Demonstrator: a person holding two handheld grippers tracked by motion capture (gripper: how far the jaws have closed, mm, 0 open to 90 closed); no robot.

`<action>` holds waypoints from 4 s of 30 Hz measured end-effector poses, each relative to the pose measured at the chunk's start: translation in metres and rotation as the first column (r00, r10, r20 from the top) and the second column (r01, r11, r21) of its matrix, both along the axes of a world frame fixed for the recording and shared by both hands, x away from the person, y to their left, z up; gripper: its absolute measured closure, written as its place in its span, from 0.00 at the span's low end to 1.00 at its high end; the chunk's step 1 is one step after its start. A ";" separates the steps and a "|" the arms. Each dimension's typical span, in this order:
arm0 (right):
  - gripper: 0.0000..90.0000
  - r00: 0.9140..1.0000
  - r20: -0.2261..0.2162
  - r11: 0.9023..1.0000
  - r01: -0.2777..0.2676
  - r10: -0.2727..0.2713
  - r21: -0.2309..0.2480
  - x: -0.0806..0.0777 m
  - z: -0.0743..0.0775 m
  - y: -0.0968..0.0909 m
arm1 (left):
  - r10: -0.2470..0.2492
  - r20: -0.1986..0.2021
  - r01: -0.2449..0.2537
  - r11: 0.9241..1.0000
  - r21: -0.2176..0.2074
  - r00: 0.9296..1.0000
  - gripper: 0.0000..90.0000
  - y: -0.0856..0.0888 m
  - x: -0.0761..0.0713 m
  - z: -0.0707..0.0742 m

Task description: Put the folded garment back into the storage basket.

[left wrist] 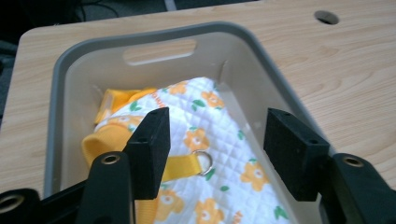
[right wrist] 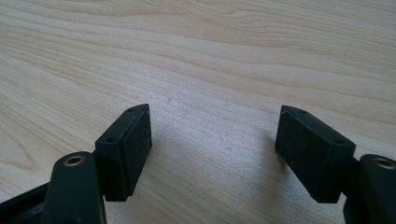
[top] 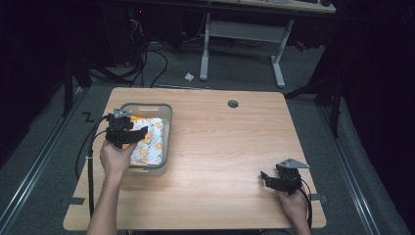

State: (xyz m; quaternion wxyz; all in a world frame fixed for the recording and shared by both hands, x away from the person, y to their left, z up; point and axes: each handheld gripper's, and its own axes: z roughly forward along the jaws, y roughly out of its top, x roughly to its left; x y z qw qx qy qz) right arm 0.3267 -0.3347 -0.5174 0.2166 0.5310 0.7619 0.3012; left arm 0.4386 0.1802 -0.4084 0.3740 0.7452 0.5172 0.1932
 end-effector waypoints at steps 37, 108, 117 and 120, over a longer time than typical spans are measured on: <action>0.30 1.000 0.000 1.000 0.000 0.000 0.000 0.000 0.000 0.000 | -0.129 0.044 0.132 0.989 -0.061 0.991 0.39 -0.047 -0.033 0.009; 0.30 1.000 -0.002 1.000 0.000 0.000 -0.001 0.000 0.000 0.000 | -0.313 -0.047 0.316 0.945 0.084 0.948 0.39 -0.169 -0.082 -0.106; 0.30 1.000 0.000 1.000 0.000 0.000 -0.002 0.000 0.000 0.000 | -0.279 -0.027 0.280 0.957 0.069 0.960 0.35 -0.165 -0.085 -0.116; 0.30 1.000 -0.002 1.000 0.001 -0.001 0.000 0.000 0.000 0.000 | -0.277 -0.026 0.278 0.958 0.068 0.960 0.35 -0.165 -0.085 -0.116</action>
